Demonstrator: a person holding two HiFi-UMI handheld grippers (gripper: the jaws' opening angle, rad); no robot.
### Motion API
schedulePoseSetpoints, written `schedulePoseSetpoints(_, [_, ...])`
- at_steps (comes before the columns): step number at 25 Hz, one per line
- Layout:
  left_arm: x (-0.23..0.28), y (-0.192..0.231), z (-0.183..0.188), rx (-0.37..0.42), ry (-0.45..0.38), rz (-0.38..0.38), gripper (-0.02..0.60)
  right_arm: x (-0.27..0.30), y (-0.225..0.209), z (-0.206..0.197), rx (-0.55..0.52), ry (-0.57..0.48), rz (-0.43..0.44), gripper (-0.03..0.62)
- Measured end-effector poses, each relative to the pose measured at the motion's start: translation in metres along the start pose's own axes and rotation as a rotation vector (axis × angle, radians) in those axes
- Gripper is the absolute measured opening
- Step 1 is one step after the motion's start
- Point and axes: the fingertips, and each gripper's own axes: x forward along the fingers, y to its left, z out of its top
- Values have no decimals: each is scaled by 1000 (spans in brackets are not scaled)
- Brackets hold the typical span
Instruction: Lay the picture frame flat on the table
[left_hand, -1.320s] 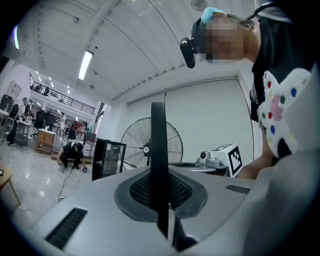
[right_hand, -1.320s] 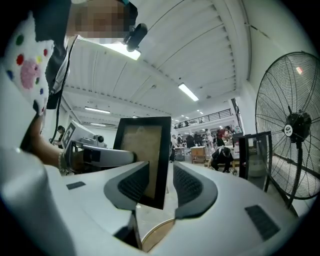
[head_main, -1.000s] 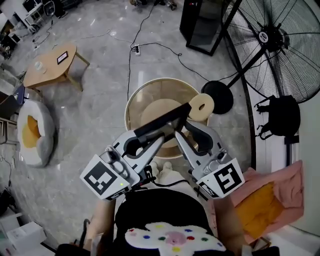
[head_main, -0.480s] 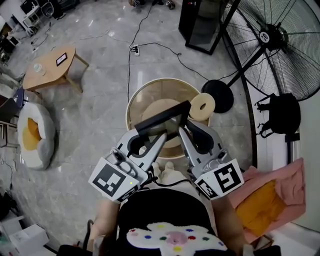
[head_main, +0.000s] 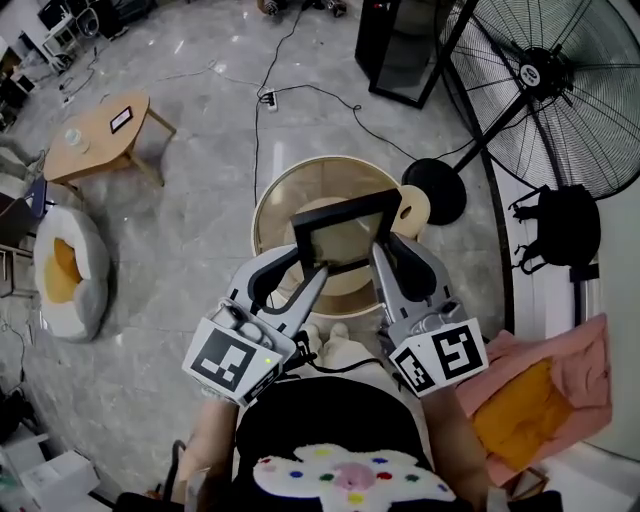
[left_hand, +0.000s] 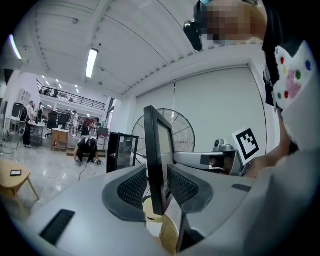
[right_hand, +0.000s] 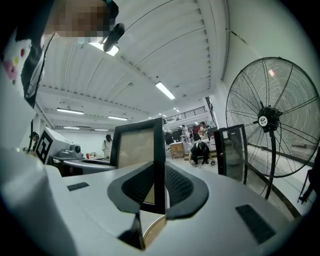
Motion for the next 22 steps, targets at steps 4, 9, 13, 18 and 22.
schedulePoseSetpoints(4, [-2, 6, -4, 20, 14, 43, 123, 2, -5, -3, -13, 15, -38, 86])
schedulePoseSetpoints(9, [-2, 10, -4, 14, 17, 91, 106, 3, -5, -8, -7, 36, -54, 86])
schedulePoseSetpoints(13, [0, 15, -10, -2, 37, 95, 101, 4, -5, -13, -23, 56, -44, 86])
schedulePoseSetpoints(18, [3, 21, -21, 8, 76, 97, 101, 7, -6, -25, -21, 96, -27, 86])
schedulePoseSetpoints(22, [5, 30, -34, 13, 116, 111, 98, 12, -5, -40, -28, 138, -18, 86])
